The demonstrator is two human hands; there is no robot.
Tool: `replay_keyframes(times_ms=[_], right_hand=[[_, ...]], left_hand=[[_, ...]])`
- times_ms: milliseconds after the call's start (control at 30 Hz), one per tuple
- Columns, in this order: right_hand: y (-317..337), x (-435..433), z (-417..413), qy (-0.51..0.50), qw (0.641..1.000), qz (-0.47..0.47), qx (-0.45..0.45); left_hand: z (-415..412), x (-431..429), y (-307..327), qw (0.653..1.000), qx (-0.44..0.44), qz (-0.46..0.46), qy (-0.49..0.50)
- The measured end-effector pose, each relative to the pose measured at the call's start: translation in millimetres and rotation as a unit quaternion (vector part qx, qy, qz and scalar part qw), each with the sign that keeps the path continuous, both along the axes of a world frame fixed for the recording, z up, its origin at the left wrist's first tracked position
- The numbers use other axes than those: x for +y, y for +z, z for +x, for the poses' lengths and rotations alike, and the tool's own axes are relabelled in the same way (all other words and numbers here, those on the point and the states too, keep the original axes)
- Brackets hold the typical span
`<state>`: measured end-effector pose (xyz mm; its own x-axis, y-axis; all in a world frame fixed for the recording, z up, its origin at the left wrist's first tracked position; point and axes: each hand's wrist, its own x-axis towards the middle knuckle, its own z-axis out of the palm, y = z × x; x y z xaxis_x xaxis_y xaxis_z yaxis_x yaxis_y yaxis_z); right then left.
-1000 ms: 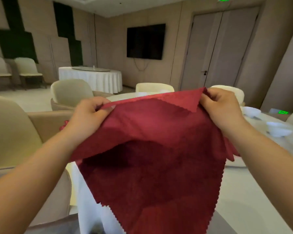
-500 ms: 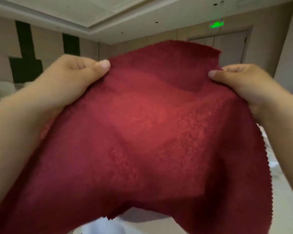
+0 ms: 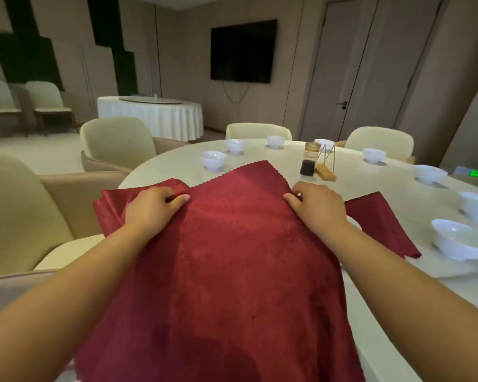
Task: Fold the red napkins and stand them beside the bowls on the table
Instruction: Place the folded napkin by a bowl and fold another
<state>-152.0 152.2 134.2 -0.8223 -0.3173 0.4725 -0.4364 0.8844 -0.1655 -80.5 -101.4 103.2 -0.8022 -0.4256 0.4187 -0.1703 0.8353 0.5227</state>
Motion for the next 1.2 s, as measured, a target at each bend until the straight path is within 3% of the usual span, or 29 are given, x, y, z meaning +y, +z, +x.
replay_keyframes(times_ms=[100,233,367,533,700,800,900,967,1067,1200], right_hand=[[-22.2,-16.9,-20.1,-0.001,0.996,0.087,0.001],[-52.7,-28.6,-37.0,0.005,0.992,0.12,-0.047],[-75.5,-17.6,-39.9,0.032,0.994,0.069,-0.08],[-83.7,23.3,-15.8,0.086,0.988,-0.022,-0.123],[-110.6,83.3,37.3,0.029,0.98,-0.071,-0.181],[-118.5,112.8,55.2,-0.03,0.968,-0.092,-0.231],[-120.9,120.0,71.1,-0.022,0.958,-0.088,-0.271],[-125.0,116.0,84.2,-0.007,0.953,-0.046,-0.3],[-133.8,110.2,97.3,0.001,0.949,0.01,-0.315],[-136.8,107.1,100.2,0.001,0.959,0.0,-0.282]], left_hand=[[-21.5,-6.1,-24.5,0.999,-0.011,-0.034,0.039],[-46.9,-9.9,-59.6,0.995,-0.051,-0.056,0.061],[-62.1,-9.1,-92.8,0.989,-0.104,-0.084,0.058],[-71.3,-9.4,-109.4,0.968,-0.149,-0.2,0.04],[-64.3,-2.1,-103.4,0.981,-0.111,-0.154,0.032],[-40.8,15.5,-88.1,0.992,-0.058,-0.111,-0.03],[13.1,44.7,-88.7,0.982,-0.032,-0.109,-0.152],[49.1,69.9,-94.2,0.963,-0.111,-0.073,-0.234],[73.1,91.3,-119.7,0.935,-0.22,-0.107,-0.256],[72.4,98.8,-135.2,0.94,-0.206,-0.148,-0.229]])
